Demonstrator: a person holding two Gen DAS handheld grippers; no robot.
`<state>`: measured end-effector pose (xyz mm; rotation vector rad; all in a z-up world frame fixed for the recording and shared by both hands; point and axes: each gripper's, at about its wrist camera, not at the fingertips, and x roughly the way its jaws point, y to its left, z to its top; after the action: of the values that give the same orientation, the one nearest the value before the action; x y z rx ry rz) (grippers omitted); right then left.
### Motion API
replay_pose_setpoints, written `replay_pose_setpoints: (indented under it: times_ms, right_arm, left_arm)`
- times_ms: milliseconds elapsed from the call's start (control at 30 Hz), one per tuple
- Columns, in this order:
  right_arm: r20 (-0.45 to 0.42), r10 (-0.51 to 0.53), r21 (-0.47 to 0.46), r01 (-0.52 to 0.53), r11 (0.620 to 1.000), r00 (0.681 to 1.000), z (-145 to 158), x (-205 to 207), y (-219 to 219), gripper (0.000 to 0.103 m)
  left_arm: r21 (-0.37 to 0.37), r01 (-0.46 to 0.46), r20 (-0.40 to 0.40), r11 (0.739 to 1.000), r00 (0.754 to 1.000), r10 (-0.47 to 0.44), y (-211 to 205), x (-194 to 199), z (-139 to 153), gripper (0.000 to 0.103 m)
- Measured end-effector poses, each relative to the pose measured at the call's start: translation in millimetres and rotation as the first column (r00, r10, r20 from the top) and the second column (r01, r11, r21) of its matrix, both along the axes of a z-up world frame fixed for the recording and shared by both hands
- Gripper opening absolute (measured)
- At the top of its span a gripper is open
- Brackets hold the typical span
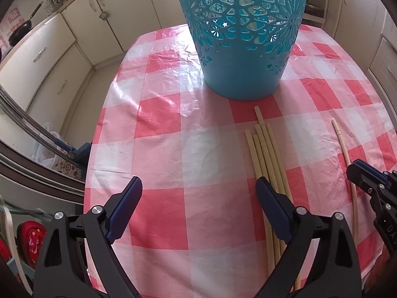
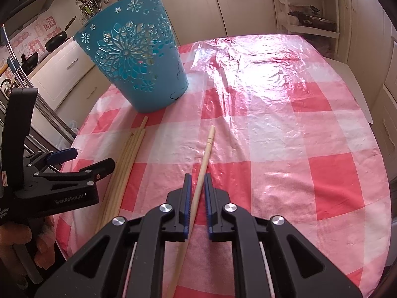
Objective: Organize utensils
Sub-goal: 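Lower the left gripper onto the pile of wooden chopsticks, then grasp one chopstick with the left gripper and lift it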
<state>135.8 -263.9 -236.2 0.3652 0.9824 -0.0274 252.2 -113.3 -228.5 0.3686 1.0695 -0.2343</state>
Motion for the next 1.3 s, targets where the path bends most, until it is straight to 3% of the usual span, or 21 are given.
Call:
replay_pose_setpoints:
  times_ms: [700, 1000, 1100, 1200, 1267, 1300]
  right_arm:
    - [0.001, 0.002, -0.007, -0.002, 1.000, 1.000, 0.2, 0.5, 1.3, 0.012]
    - [-0.001, 0.000, 0.001, 0.000, 1.000, 1.000, 0.4, 1.5, 0.8, 0.013]
    - [-0.001, 0.000, 0.004, 0.000, 1.000, 1.000, 0.1, 1.6, -0.3, 0.013]
    - [0.000, 0.000, 0.003, 0.000, 1.000, 1.000, 0.0, 2.1, -0.1, 0.013]
    - [0.000, 0.001, 0.001, -0.001, 1.000, 1.000, 0.1, 2.1, 0.4, 0.013]
    - [0.000, 0.001, 0.000, -0.001, 1.000, 1.000, 0.1, 2.4, 0.7, 0.013]
  left_arm:
    - [-0.020, 0.012, -0.012, 1.000, 1.000, -0.013, -7.2, -5.1, 0.7, 0.088]
    - [-0.021, 0.010, -0.029, 1.000, 1.000, -0.010, -5.2, -2.8, -3.1, 0.082]
    - [-0.046, 0.024, -0.040, 0.999, 0.999, -0.026, -7.1, -2.1, -3.3, 0.070]
    - [-0.097, 0.050, -0.065, 0.994, 0.996, -0.056, -11.4, -0.3, -2.5, 0.047]
    - [-0.124, 0.068, -0.080, 0.990, 0.994, -0.079, -15.4, 0.4, -1.8, 0.023]
    - [-0.125, 0.079, -0.083, 0.989, 0.992, -0.090, -18.3, 0.7, -1.4, 0.016]
